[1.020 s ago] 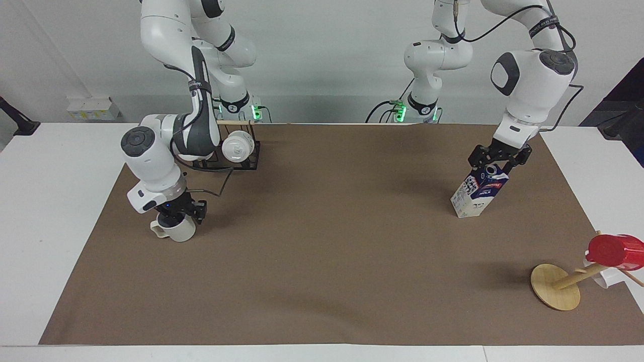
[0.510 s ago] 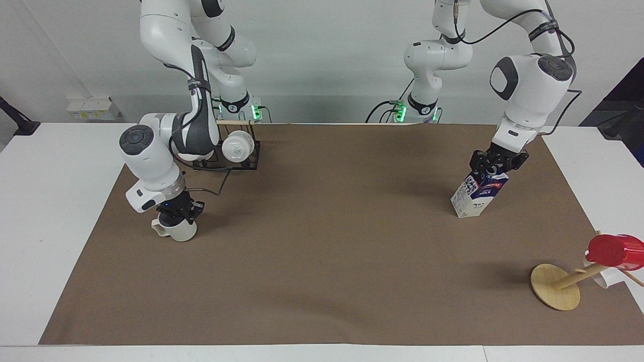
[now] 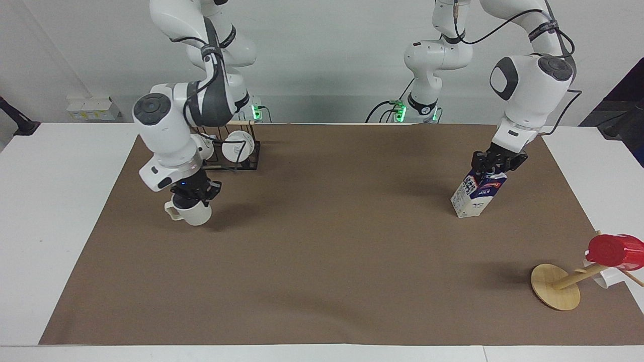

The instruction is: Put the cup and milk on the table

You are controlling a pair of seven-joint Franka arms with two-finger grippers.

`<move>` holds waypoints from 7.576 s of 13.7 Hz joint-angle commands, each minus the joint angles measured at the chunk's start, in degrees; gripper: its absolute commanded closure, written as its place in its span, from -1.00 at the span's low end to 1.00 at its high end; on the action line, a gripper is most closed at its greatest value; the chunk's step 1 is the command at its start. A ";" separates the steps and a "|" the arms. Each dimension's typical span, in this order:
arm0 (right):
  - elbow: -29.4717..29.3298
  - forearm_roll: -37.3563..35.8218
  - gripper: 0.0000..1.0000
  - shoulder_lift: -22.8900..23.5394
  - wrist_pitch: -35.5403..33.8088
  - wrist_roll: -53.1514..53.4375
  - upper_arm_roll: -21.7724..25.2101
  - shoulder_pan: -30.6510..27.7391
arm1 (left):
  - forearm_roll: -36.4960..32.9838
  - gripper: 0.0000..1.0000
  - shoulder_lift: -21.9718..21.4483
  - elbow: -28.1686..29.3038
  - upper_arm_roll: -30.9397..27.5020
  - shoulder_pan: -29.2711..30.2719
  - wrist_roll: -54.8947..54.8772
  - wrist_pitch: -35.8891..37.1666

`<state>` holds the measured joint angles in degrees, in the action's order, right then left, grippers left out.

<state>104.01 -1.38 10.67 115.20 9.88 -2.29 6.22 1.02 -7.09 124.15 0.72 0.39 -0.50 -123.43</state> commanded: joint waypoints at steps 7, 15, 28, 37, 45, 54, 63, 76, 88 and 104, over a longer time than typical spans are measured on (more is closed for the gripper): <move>-4.95 -0.03 1.00 2.33 1.61 26.04 0.01 20.74 | -0.06 -0.08 1.46 -2.42 0.34 0.49 0.06 -0.06; -11.63 -1.44 1.00 13.50 6.44 41.53 0.09 29.38 | 4.95 -0.06 1.73 -6.99 0.34 0.31 0.24 4.24; -9.43 -0.73 -0.99 14.55 10.13 48.66 0.09 29.73 | 6.80 -0.05 1.64 -8.84 1.04 -9.17 14.55 5.83; -11.63 -0.29 -1.00 -0.72 -2.94 34.20 1.06 16.84 | 6.71 -0.04 1.64 -9.54 1.04 -19.27 26.06 5.65; -12.24 -0.47 -1.00 -9.44 -18.50 8.06 1.15 -4.10 | 5.92 -0.03 1.29 -8.58 1.04 -26.23 31.61 5.13; -11.63 -0.38 -1.00 -13.22 -24.85 7.00 2.91 -5.43 | -1.89 -0.07 5.14 -8.31 1.22 -29.83 39.43 1.26; -11.63 -0.29 -1.00 -13.92 -27.05 4.45 2.99 -5.51 | -2.78 -0.07 7.00 -8.22 1.22 -31.77 40.84 0.03; -11.63 -0.29 -1.00 -13.92 -27.05 4.54 2.99 -5.51 | -3.04 -0.23 6.91 -7.87 1.30 -31.59 36.80 -0.32; -11.63 -0.29 -1.00 -13.92 -27.05 4.54 2.99 -5.51 | -2.43 -1.00 5.33 -16.55 0.34 -30.63 36.19 8.70; -11.63 -0.29 -1.00 -13.92 -27.05 4.54 2.99 -5.51 | -2.25 -1.00 1.11 -27.21 -1.16 -11.29 8.06 29.91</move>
<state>91.32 -1.82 -2.16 88.19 16.20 0.84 1.20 -0.72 -6.02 98.29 -0.49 -11.45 8.49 -95.90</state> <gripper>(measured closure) 0.000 0.000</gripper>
